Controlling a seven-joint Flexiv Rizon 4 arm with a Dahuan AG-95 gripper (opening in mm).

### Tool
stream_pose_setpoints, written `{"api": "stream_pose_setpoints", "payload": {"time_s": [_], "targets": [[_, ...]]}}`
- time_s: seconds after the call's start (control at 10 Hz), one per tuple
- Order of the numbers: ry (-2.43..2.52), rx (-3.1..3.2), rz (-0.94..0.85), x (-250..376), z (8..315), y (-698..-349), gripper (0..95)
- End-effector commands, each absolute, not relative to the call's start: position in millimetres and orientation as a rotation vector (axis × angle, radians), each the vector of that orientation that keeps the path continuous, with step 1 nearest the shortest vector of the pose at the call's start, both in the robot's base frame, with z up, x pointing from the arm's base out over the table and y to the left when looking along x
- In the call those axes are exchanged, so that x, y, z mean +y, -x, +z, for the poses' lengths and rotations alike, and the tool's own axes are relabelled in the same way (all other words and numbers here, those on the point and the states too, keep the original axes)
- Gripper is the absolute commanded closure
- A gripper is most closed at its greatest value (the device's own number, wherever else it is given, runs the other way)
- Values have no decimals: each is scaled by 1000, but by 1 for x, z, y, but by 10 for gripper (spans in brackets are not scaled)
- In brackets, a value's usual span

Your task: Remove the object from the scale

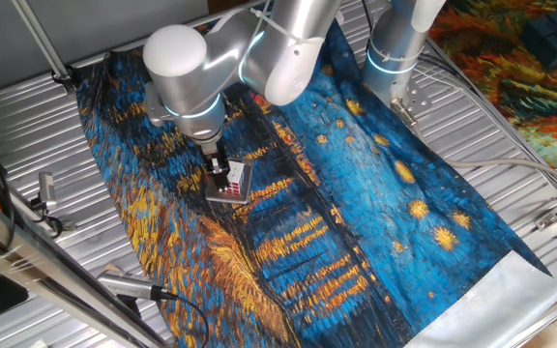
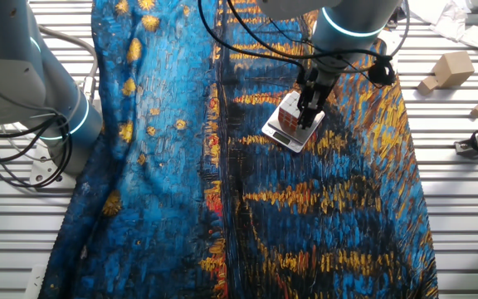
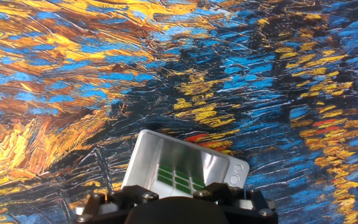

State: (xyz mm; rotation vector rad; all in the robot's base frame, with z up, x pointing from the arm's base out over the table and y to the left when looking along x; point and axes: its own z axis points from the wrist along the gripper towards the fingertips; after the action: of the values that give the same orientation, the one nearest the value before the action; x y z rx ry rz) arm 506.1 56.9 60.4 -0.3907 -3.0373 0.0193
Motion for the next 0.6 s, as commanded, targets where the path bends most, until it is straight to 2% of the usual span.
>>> {"api": "stream_pose_setpoints", "payload": {"time_s": [0.1,0.6], "targets": [[392,-3039,23,57,60,-506,190],[389,-3056,40,57,61,-506,190]]}}
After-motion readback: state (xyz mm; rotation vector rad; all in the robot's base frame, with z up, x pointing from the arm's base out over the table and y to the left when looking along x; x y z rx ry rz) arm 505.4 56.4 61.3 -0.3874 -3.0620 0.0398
